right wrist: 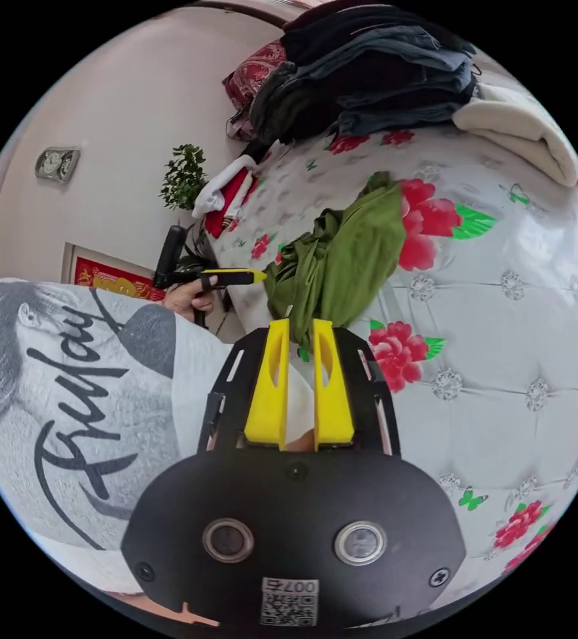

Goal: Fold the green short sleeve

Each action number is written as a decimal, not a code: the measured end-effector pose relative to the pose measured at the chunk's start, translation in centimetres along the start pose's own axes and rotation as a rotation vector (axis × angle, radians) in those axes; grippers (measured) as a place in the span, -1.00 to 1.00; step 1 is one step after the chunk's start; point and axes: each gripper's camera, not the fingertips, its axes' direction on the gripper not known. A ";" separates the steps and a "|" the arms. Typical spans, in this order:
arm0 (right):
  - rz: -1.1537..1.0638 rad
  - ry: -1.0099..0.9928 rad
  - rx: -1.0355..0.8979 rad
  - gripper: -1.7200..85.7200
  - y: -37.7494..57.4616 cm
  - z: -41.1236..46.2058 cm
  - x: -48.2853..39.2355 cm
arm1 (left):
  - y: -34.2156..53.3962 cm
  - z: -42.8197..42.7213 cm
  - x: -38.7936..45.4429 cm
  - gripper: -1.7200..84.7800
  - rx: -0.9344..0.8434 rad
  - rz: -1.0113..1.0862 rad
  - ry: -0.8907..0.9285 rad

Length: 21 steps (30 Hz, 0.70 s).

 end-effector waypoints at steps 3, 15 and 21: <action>-0.035 0.098 0.034 -0.82 -2.2 0.1 -1.8 | 0.3 -2.3 -2.0 -0.83 0.019 0.044 -0.010; 0.125 0.370 -0.152 -0.92 -11.6 10.7 0.5 | -0.9 -1.8 -2.3 -0.96 -0.039 0.389 -0.166; 0.284 0.312 0.406 -0.95 -3.4 -7.7 2.0 | -1.1 -5.5 -7.2 -0.98 -0.066 0.359 -0.054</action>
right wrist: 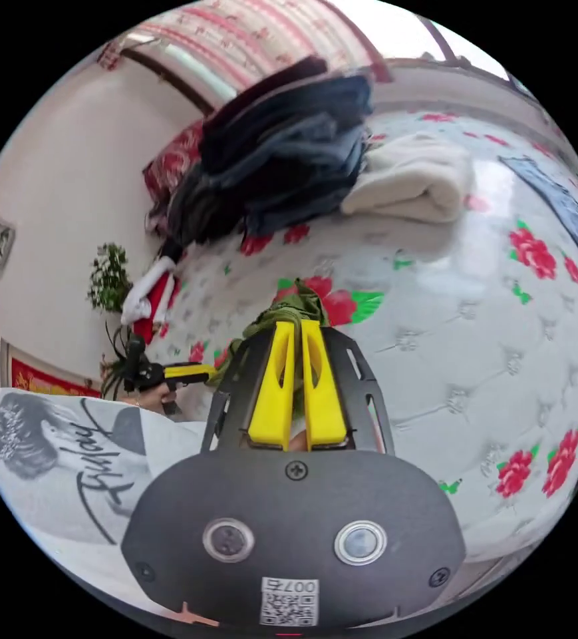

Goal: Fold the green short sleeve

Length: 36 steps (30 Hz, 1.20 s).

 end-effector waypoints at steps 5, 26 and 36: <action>0.270 0.145 0.161 -0.94 5.9 -7.9 7.0 | 2.2 -4.6 -2.9 -0.98 0.143 -0.058 0.151; 0.145 0.070 -0.092 -0.80 3.7 4.6 6.3 | 5.7 -21.5 -7.8 -0.97 0.364 -0.332 -0.164; -0.069 -0.028 -0.181 -0.79 1.5 8.6 0.1 | 3.9 -17.7 -9.0 -0.83 0.323 -0.468 -0.123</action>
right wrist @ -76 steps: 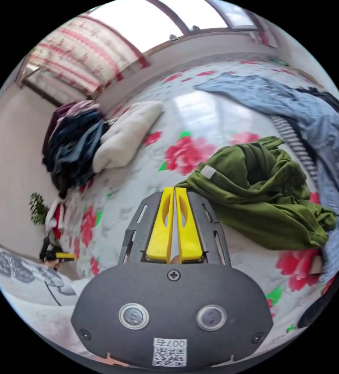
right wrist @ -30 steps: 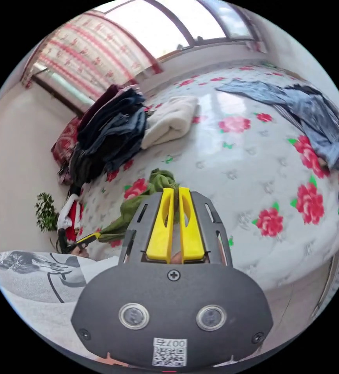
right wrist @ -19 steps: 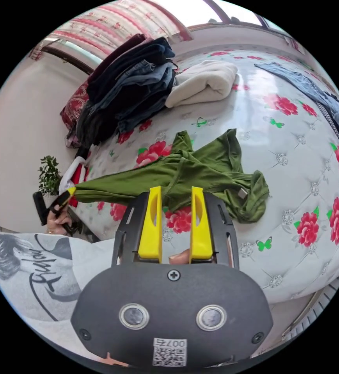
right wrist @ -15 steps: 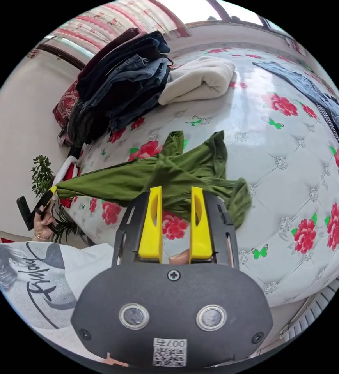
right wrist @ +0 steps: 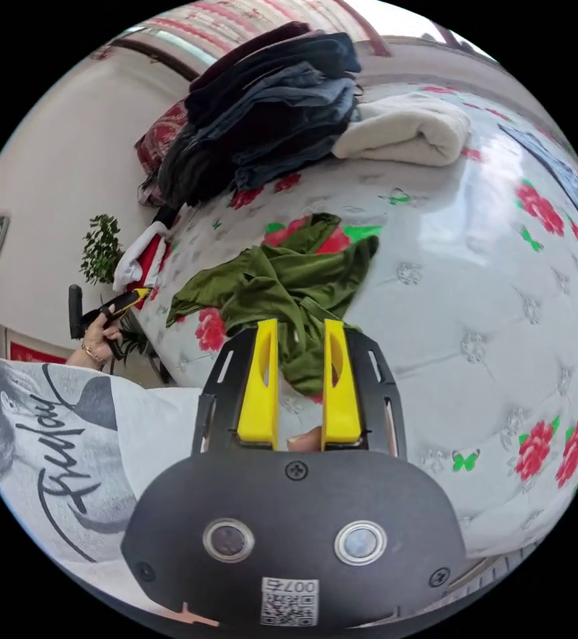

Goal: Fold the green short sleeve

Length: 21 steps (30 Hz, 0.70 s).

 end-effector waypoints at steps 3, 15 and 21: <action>-0.088 -0.038 -0.065 -0.80 -3.7 3.2 -3.0 | -0.8 2.3 -0.5 -0.75 -0.043 -0.052 -0.042; -0.305 0.117 0.030 -0.96 -7.2 -2.1 -8.6 | -2.5 11.0 1.6 -0.97 -0.208 0.087 -0.387; -0.336 0.495 0.210 -0.95 -1.5 -14.7 -8.3 | -2.6 8.1 7.4 -0.98 -0.093 0.319 -0.086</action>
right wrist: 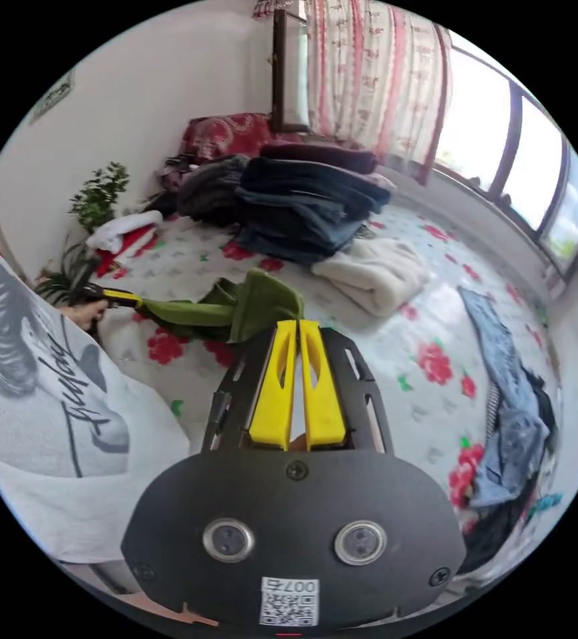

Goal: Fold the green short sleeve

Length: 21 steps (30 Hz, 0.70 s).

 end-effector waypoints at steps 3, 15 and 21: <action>0.277 0.281 -0.186 -0.91 3.5 0.1 3.4 | -1.4 -4.1 4.5 -0.98 0.147 0.124 0.237; -0.125 -0.609 0.021 -0.78 -0.2 -1.8 -12.3 | -5.7 -9.2 22.2 -0.98 0.166 0.756 0.656; -0.117 -0.355 -0.049 -0.93 0.0 -2.6 -12.3 | -6.3 -8.1 21.6 -0.92 0.182 0.695 0.669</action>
